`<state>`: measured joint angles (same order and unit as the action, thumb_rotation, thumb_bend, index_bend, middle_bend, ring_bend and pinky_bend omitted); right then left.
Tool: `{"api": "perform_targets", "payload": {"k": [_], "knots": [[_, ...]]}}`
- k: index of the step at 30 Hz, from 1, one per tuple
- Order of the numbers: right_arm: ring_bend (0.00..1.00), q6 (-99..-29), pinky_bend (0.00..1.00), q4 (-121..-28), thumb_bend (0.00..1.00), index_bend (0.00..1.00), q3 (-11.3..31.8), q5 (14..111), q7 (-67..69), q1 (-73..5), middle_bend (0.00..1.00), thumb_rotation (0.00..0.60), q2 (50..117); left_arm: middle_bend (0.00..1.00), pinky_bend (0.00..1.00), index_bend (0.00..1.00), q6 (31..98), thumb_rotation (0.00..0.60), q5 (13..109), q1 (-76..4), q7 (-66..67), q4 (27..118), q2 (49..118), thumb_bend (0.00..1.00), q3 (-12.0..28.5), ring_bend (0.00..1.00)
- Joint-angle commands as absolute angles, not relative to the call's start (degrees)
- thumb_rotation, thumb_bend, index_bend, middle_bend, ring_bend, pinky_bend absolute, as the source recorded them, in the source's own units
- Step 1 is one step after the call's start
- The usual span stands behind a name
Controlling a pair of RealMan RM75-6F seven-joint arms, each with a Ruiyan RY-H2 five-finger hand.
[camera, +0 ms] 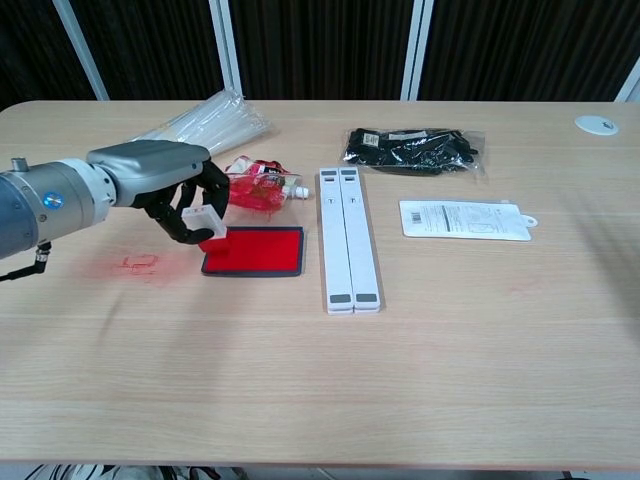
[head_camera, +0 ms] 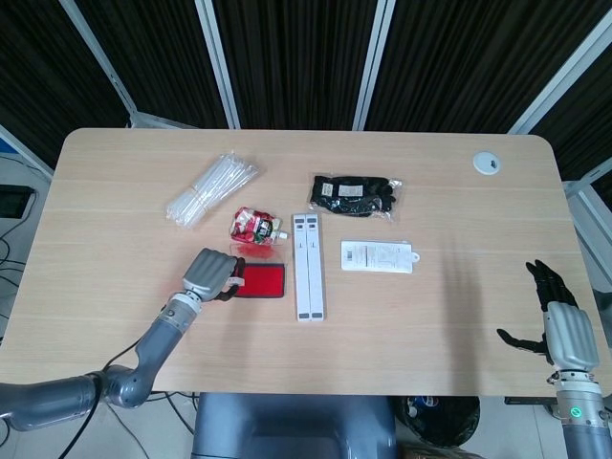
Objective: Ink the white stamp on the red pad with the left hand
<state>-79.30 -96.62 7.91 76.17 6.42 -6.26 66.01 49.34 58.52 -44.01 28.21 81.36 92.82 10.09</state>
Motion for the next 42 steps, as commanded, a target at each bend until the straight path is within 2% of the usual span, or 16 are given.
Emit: {"api": "perform_targets", "payload": {"k": [1,20,42], "knots": [[0.0,-79.21,0.16,-96.68,0.07,0.0,7.93,76.06,6.43,-6.29,0.0,0.6,66.04,0.73,0.63,0.73,48.37,0.6,56.88,-45.31,29.68,80.73,93.3,0.54,10.24,0.57],[0.0,-79.12,0.16,-96.55,0.07,0.0,7.97,76.0,6.21,-6.36,0.0,0.6,66.08,0.74,0.64,0.73,48.43,0.6,46.44,-50.45,37.45,80.76,94.61,0.55,9.54,0.58],[0.0,-79.12,0.16,-96.48,0.07,0.0,7.96,76.01,6.09,-6.39,0.0,0.6,66.2,0.75,0.64,0.73,48.17,0.6,42.86,-52.91,38.33,77.16,96.95,0.55,8.06,0.58]]}}
